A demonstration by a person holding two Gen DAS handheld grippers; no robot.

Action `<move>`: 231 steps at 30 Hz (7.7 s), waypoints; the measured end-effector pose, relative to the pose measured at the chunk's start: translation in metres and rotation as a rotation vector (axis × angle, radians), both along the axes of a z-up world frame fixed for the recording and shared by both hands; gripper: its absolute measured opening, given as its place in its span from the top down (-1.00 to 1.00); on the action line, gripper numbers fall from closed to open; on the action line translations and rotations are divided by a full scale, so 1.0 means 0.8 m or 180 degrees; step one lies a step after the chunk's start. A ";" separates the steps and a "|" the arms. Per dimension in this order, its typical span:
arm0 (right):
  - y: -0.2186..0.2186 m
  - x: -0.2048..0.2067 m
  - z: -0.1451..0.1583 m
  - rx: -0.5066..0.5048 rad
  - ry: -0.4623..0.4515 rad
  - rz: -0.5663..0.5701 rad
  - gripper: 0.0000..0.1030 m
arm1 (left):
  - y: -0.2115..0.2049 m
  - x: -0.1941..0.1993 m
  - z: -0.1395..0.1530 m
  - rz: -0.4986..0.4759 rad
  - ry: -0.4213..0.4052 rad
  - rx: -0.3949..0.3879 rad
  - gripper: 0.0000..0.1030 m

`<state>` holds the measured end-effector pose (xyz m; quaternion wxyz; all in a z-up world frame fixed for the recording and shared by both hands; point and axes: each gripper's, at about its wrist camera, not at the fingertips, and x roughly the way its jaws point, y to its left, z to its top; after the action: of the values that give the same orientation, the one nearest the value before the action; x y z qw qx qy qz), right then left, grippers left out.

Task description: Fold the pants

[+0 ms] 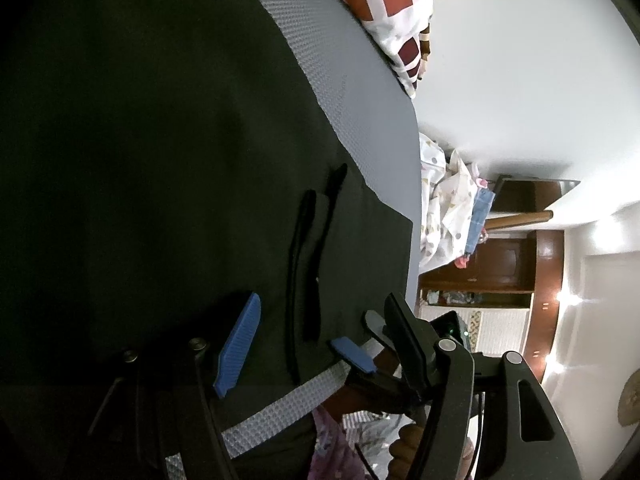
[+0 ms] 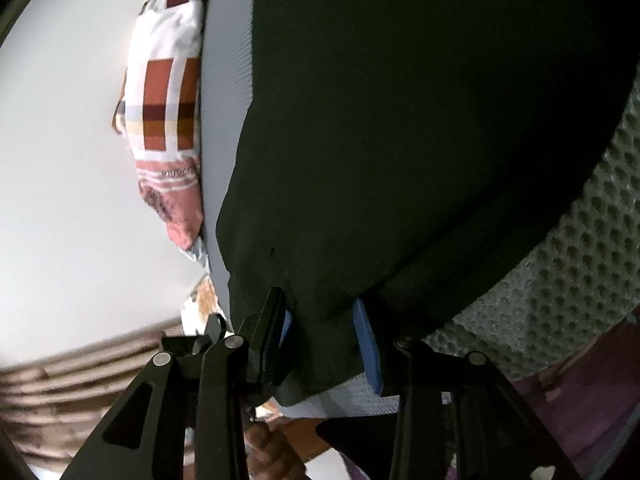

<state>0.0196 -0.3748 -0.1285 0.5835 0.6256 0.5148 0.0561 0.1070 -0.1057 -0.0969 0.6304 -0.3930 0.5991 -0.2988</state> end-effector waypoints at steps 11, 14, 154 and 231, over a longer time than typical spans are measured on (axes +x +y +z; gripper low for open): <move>0.011 -0.004 0.008 -0.0076 -0.0231 0.0465 0.89 | 0.001 -0.002 0.003 0.0014 0.0024 0.0014 -0.27; 0.009 -0.012 0.008 -0.0118 -0.0251 0.0605 0.89 | 0.001 -0.003 0.005 0.0027 0.0028 0.0038 -0.28; 0.023 0.065 0.015 0.1040 -0.1308 0.0929 -1.00 | -0.090 0.030 0.181 -0.0651 -0.1631 0.0212 0.96; 0.039 0.139 0.117 -0.0145 -0.1904 0.1904 0.72 | 0.083 -0.023 0.115 0.0384 -0.1294 0.0950 -0.56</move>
<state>0.1310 -0.3435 -0.0352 0.6789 0.3917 0.4828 0.3907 0.0884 -0.0395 -0.0048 0.8055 -0.2625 0.4731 -0.2419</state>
